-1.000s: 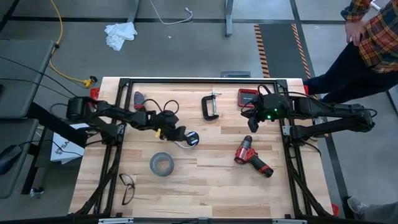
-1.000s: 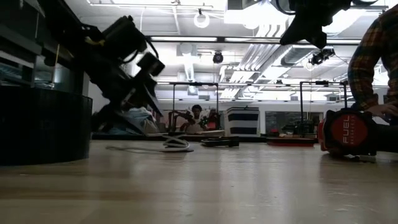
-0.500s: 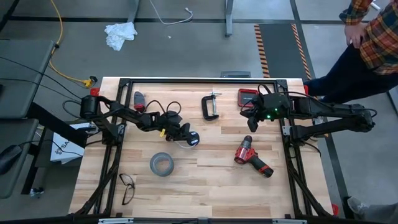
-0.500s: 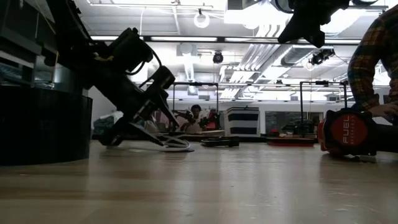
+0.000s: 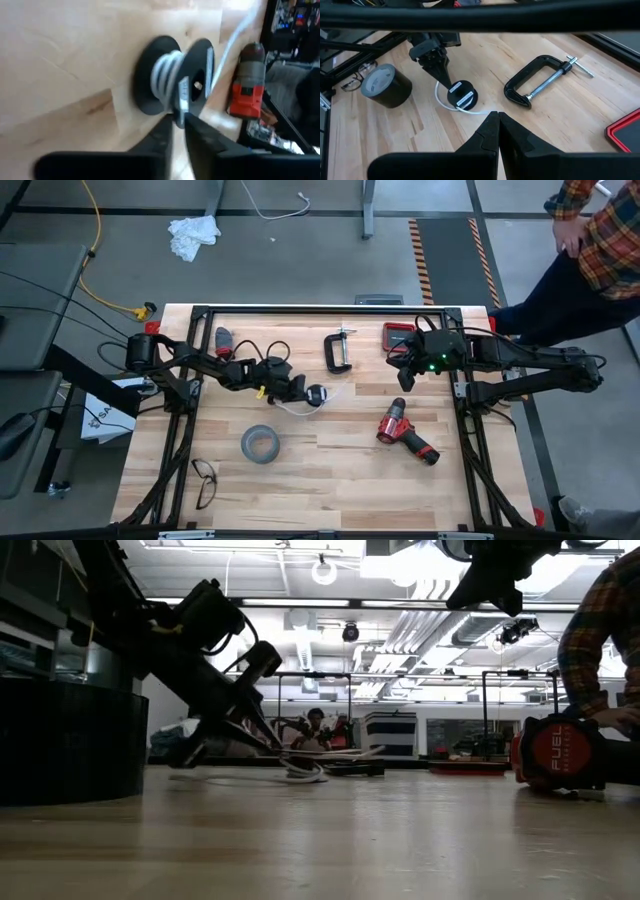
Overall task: Coil cords
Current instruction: Uncoil the white wire
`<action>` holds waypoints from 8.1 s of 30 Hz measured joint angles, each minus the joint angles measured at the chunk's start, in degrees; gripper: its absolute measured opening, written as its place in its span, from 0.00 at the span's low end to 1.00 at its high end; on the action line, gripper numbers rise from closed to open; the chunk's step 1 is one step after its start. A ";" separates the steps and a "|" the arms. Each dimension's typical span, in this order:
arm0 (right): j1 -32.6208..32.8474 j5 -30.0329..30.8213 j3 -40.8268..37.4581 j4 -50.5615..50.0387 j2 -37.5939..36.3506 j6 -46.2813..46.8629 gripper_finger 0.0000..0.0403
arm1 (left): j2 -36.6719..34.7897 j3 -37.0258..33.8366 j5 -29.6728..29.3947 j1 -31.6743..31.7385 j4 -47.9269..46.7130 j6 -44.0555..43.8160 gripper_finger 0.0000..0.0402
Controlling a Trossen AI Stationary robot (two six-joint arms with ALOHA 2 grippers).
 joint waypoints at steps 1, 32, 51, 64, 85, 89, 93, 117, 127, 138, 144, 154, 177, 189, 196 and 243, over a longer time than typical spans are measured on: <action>0.00 0.00 0.00 0.00 0.00 0.01 0.00 | 0.00 0.00 -0.49 0.11 0.15 0.00 0.02; 0.00 2.86 0.00 2.25 0.00 -0.02 0.00 | 0.00 0.02 -5.34 4.36 5.09 -1.44 0.43; 0.00 3.02 -0.02 2.23 0.02 -0.01 0.00 | 9.16 12.09 1.19 7.56 -0.22 10.59 0.43; 0.00 3.39 -0.02 2.93 0.02 0.00 0.00 | 13.16 14.34 2.20 7.56 -1.16 11.89 0.43; -0.01 4.40 -0.02 4.43 0.06 -0.45 0.00 | 13.15 14.32 1.40 7.76 4.07 11.69 0.01; -0.02 2.20 -0.02 9.33 0.06 -0.16 0.00 | 12.43 14.18 6.82 8.78 7.48 11.13 0.00; -0.02 -2.69 -0.02 14.36 0.06 1.37 0.00 | 8.03 14.21 12.52 9.95 7.97 13.38 0.00; 1.98 -14.39 0.36 38.85 14.97 -4.01 0.41 | -21.20 30.42 12.01 8.36 -47.91 65.73 0.00; 1.40 -12.01 14.52 22.77 24.37 -24.25 0.40 | -17.71 44.81 -1.40 1.39 -66.59 89.53 0.00; -2.82 -18.34 25.11 17.49 30.49 -27.78 0.40 | -13.52 50.16 -5.75 -6.73 -75.18 96.48 0.00; -2.72 -23.84 25.20 17.31 32.96 -26.86 0.40 | -13.18 50.20 -7.81 -7.30 -75.04 96.50 0.00; -2.03 -21.17 25.20 18.43 36.61 -26.88 0.40 | -13.20 50.20 -7.99 -7.30 -74.45 97.13 0.00; 0.07 -18.56 25.18 20.94 38.49 -25.19 0.12 | -13.05 50.12 -7.94 -7.13 -72.05 97.13 0.00; 0.35 -17.49 32.74 17.04 38.55 -24.68 0.01 | -13.07 47.98 -9.89 -7.08 -73.72 96.91 0.00; 0.35 -14.91 39.40 11.09 38.71 -26.49 0.00 | -13.13 46.33 -10.63 -7.08 -72.80 94.81 0.00; -2.16 -26.82 43.74 0.71 37.55 -25.84 0.31 | -26.00 47.06 -8.75 -8.83 -88.13 100.06 0.00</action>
